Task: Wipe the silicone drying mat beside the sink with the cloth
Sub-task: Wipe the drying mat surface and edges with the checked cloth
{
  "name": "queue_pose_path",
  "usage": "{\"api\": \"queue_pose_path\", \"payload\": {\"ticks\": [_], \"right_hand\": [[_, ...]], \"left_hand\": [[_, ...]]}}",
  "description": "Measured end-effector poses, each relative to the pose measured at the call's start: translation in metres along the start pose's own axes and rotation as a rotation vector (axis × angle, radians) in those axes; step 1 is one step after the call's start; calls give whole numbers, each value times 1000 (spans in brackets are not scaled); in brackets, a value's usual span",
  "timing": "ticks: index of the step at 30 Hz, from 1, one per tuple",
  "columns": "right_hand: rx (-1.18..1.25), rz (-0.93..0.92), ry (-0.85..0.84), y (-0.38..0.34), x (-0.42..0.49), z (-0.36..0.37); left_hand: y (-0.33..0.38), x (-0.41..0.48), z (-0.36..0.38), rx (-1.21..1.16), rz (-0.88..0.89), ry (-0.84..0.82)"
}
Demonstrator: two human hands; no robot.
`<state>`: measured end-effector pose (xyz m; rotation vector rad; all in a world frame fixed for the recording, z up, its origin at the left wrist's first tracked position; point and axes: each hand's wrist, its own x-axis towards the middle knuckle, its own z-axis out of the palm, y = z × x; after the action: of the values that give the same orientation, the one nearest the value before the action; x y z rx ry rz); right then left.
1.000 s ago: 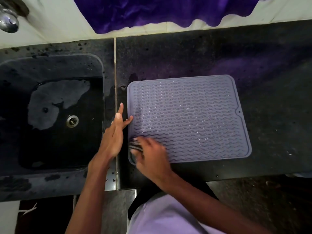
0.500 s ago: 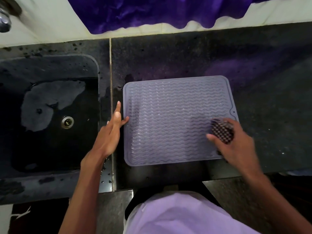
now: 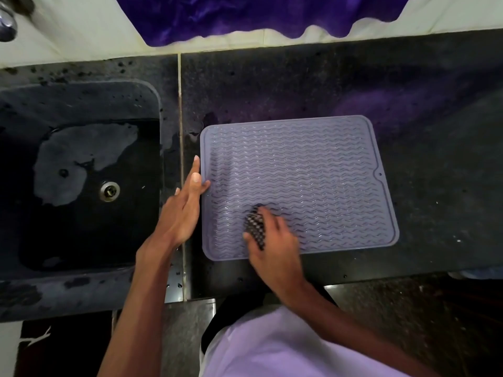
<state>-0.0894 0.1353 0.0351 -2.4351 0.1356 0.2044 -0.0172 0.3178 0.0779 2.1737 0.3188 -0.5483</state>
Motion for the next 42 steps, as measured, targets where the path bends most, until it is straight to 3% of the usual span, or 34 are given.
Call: {"api": "queue_pose_path", "payload": {"ticks": [5, 9, 12, 15, 19, 25, 32, 35, 38, 42], "right_hand": [[301, -99, -389, -59, 4, 32], [423, -104, -362, -56, 1, 8], [311, -106, -231, -17, 2, -36], [-14, -177, -170, 37, 11, -91], [-380, -360, -324, 100, 24, -139], [-418, -534, -393, 78, 28, -109], [-340, -677, -477, -23, 20, -1], [-201, -785, -510, -59, 16, 26], [10, -817, -576, -70, 7, 17], [7, -724, -444, -40, 5, -30]], "left_hand": [[-5, 2, 1, 16, 54, 19], [-31, 2, 11, -13, 232, 153], [-49, -7, 23, -4, 339, 272], [-56, -16, 35, 14, 380, 312], [-60, -20, 43, 34, 359, 311], [-61, -16, 40, 6, 326, 353], [-43, -16, 13, -85, 176, 176], [-33, -15, -3, -66, 147, 64], [-28, -12, -13, -64, 117, -17], [-26, -12, -13, -59, 105, -24]]}}
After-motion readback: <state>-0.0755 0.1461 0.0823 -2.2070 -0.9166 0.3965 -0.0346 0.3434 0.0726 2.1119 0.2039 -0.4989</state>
